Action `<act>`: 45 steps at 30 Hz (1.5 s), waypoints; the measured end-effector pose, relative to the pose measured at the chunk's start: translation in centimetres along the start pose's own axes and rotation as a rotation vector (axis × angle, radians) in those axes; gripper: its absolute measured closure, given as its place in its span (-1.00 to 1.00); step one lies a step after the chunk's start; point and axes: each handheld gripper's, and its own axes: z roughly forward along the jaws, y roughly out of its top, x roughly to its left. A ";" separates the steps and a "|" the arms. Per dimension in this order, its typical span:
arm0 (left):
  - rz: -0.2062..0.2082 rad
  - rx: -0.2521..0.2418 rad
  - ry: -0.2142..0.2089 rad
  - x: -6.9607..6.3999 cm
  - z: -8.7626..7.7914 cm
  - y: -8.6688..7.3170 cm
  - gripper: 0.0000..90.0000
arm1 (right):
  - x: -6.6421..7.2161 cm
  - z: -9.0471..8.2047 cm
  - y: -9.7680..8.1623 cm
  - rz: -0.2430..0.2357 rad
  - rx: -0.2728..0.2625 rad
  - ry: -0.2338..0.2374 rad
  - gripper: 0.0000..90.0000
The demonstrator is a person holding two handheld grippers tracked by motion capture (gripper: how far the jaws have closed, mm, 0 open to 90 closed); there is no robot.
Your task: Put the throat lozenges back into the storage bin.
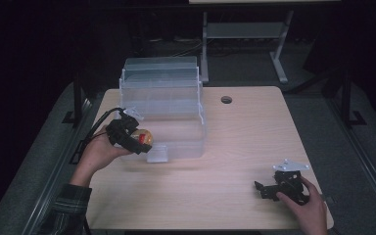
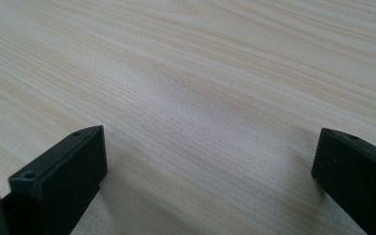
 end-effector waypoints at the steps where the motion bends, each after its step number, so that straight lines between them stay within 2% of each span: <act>1: -0.002 0.001 0.002 0.2 0.0 0.0 -0.57 | 0.0 0.0 0.0 0.000 0.000 0.000 -1.00; 27: -0.117 0.007 0.061 3.6 0.0 -0.8 -0.57 | 0.0 0.0 0.0 0.000 0.000 0.000 -1.00; 45: -0.177 0.019 0.105 5.6 -0.4 -1.2 -0.57 | 0.0 0.0 0.0 0.000 0.000 0.000 -1.00</act>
